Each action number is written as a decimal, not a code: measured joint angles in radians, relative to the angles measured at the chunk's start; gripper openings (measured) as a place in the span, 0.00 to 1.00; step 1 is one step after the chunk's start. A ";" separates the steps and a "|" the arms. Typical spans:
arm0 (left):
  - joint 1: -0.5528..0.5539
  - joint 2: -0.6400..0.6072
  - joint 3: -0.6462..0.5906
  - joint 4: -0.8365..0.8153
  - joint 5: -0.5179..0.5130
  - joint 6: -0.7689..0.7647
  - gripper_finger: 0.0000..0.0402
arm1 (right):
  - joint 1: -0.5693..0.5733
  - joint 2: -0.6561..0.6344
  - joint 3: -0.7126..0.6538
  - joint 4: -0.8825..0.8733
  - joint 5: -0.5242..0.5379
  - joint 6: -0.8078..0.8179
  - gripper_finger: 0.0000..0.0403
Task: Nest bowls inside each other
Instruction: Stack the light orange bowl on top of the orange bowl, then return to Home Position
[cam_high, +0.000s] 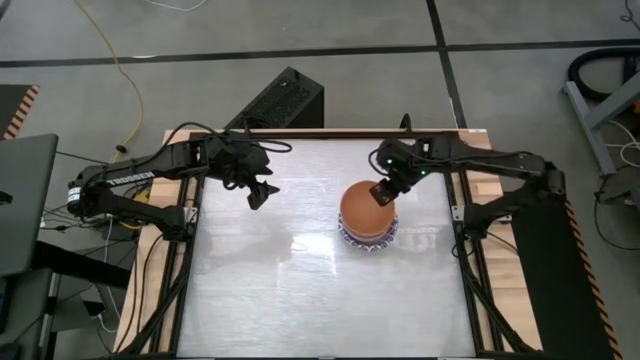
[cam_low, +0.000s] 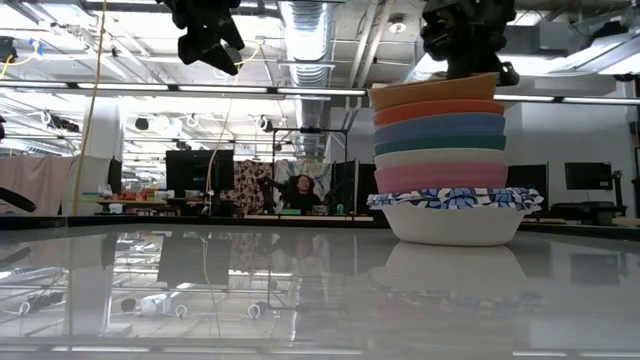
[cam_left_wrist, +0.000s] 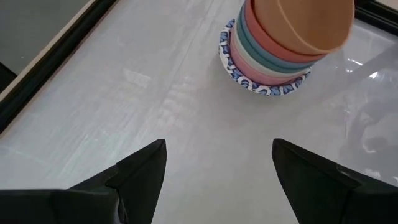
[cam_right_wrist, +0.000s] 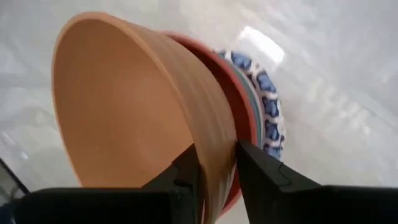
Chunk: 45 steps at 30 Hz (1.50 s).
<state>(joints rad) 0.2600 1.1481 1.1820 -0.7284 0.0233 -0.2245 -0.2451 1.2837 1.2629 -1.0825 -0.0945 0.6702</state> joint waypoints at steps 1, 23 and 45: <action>0.000 0.000 0.000 0.000 0.000 0.000 0.70 | 0.000 0.012 0.000 -0.006 -0.009 -0.002 0.26; 0.000 0.000 0.000 -0.018 -0.004 -0.025 0.70 | -0.007 0.044 0.003 -0.071 -0.164 -0.087 0.48; 0.000 0.000 0.000 -0.026 0.017 -0.028 0.70 | -0.015 -0.076 0.069 -0.133 -0.058 -0.092 0.50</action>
<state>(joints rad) 0.2597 1.1484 1.1820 -0.7540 0.0404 -0.2523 -0.2605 1.2072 1.3323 -1.2152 -0.1524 0.5777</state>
